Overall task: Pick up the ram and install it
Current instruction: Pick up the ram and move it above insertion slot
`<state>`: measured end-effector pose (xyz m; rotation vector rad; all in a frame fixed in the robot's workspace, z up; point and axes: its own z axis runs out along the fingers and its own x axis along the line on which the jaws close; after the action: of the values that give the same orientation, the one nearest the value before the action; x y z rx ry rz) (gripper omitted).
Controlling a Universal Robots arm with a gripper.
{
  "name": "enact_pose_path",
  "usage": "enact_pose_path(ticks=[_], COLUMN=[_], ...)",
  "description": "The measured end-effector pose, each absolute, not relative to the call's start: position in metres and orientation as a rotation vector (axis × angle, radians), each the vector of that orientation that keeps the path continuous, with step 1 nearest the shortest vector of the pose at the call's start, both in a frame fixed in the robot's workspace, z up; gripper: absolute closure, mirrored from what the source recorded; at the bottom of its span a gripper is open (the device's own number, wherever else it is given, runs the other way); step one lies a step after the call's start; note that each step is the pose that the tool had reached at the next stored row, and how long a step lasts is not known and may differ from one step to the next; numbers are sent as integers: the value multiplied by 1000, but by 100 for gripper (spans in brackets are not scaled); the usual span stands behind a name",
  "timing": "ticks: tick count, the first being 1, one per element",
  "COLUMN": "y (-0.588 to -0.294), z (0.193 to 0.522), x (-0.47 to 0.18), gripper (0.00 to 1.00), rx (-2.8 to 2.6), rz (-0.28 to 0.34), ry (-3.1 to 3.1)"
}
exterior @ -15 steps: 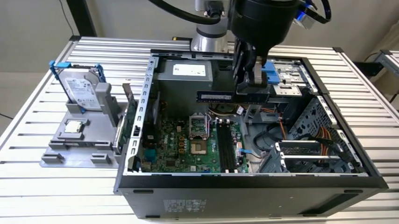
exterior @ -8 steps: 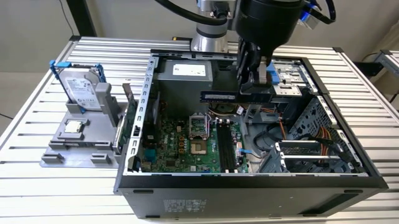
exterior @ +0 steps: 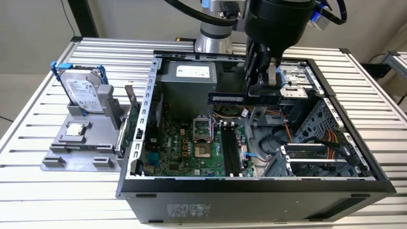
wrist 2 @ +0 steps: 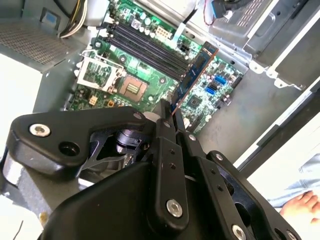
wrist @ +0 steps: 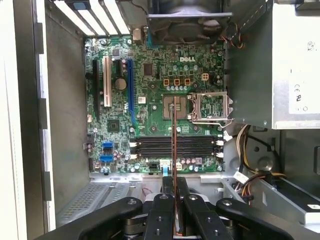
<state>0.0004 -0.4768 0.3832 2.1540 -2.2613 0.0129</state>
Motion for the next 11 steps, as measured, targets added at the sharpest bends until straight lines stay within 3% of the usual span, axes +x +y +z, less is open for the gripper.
enact_pose_path(ticks=[11], y=[-476], z=[383], x=[9], gripper=[100], rx=[2107], rz=[12], ry=[-2305])
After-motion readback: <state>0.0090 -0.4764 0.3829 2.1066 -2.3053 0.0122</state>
